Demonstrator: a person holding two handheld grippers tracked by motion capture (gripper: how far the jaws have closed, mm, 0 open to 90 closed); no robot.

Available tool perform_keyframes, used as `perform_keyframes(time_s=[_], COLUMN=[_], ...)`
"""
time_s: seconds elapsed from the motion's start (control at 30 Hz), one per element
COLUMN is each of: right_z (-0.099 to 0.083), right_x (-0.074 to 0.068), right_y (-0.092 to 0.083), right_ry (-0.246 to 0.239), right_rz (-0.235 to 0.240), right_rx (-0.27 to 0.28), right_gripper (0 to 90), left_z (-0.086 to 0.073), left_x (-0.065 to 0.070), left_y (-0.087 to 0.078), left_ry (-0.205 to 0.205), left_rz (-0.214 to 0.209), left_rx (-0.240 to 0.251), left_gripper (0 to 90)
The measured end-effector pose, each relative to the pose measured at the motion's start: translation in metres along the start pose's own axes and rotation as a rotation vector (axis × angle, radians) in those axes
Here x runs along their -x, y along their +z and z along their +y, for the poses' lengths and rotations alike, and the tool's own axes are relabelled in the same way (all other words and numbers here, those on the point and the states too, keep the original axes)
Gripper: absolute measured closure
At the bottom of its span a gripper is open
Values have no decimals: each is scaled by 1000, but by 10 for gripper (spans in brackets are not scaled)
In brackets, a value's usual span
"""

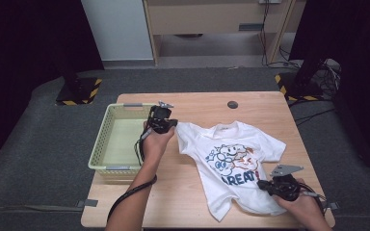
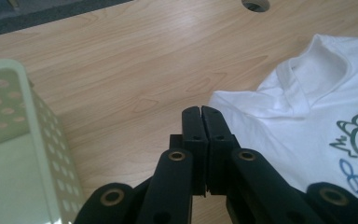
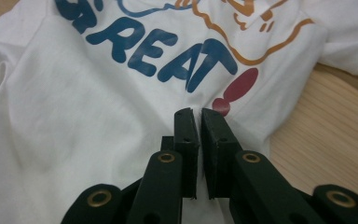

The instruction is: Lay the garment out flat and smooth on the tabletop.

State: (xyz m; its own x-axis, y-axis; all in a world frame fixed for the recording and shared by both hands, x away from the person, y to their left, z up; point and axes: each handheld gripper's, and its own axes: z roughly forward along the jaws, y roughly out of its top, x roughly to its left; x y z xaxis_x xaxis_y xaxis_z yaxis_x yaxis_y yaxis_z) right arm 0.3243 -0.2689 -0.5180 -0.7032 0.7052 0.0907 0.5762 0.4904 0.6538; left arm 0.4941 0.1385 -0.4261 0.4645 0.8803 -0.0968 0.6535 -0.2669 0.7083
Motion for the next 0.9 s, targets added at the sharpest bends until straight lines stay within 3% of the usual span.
perform_keyframes(time_s=[0.07,0.13,0.33,0.5,0.57,0.67,0.77,0.9], right_z=[6,11,17,20,23,30,40,54], right_x=[-6,-7,6,34,49,71,87,111], right_y=[5,5,-10,-18,-19,-17,-11,-1], right_ry=[-14,-13,-11,41,62,99,88,95], right_rz=[6,-2,-55,-103,-130,-169,-186,-218], right_rx=[-2,14,53,48,47,32,8,5], right_gripper=[806,720,571,457,427,333,348,459], left_z=[0,-1,-1,-3,-7,-11,-16,-21], left_x=[-2,-2,12,27,39,44,46,48], left_y=[2,4,-3,-5,0,9,20,38], left_ry=[-15,-37,-8,17,53,62,50,45], left_rz=[-1,-6,-21,-47,-59,-66,-68,-55], left_rx=[-6,-12,19,28,18,4,-3,-17], left_gripper=[881,725,607,564,549,534,523,527])
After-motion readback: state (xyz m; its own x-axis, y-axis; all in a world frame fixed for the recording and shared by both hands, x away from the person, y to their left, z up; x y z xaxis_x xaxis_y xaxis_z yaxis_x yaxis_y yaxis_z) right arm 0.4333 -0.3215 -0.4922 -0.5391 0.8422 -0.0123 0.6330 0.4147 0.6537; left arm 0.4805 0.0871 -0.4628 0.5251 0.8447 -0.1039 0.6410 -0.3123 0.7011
